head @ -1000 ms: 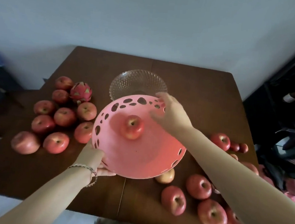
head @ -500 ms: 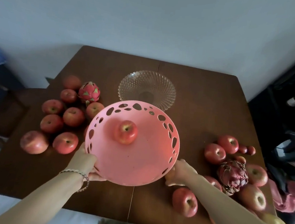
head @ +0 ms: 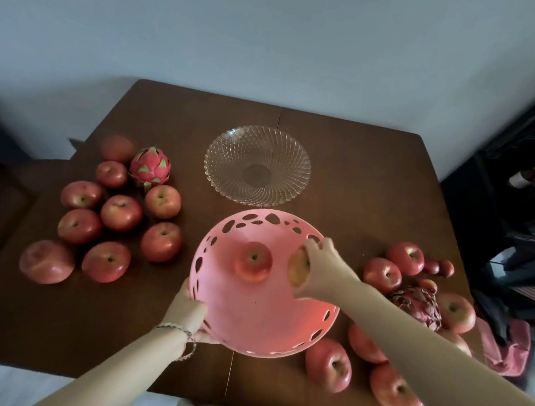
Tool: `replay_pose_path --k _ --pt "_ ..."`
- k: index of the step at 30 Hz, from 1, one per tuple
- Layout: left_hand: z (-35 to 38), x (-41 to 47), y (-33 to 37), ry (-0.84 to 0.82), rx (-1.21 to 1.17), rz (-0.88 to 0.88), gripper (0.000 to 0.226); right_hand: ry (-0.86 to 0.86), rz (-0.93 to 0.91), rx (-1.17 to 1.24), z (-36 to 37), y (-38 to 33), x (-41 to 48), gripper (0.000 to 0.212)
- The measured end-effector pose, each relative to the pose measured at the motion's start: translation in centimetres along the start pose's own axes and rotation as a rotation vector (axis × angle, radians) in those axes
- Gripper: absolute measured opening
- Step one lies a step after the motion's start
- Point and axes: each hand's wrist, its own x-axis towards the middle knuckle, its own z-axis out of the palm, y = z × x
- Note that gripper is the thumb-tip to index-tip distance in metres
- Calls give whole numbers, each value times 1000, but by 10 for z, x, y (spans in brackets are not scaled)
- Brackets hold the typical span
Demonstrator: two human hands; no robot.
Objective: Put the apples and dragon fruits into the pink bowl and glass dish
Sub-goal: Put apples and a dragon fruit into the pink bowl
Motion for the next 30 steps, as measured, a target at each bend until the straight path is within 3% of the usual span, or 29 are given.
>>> replay_pose_path --k 3,6,12,15,19,21,23,26,28,30 --pt "11 5 1 -4 21 14 74 -48 52 -155 26 -3 12 73" --pt "21 4 5 -5 43 36 66 0 70 -134 38 3 26 67" --pt "26 14 -3 26 89 52 78 174 89 -40 46 15 40 60" --pt "28 17 -4 54 126 61 78 133 53 -79 47 14 42 70" --pt "31 20 -5 102 143 65 73 -56 -35 -65 35 22 38 104" --pt "33 22 -7 130 169 78 69 50 -68 107 18 33 23 95" --pt "36 21 -7 179 238 127 66 263 -100 253 -2 51 -2 73" --pt "41 10 -6 359 591 415 72 374 -55 234 -22 87 -36 57" --pt "54 0 -6 438 846 843 73 218 -14 141 -22 112 -53 63" --pt "79 -8 -8 312 1008 1227 59 -4 -46 -71 -8 126 -65 75"
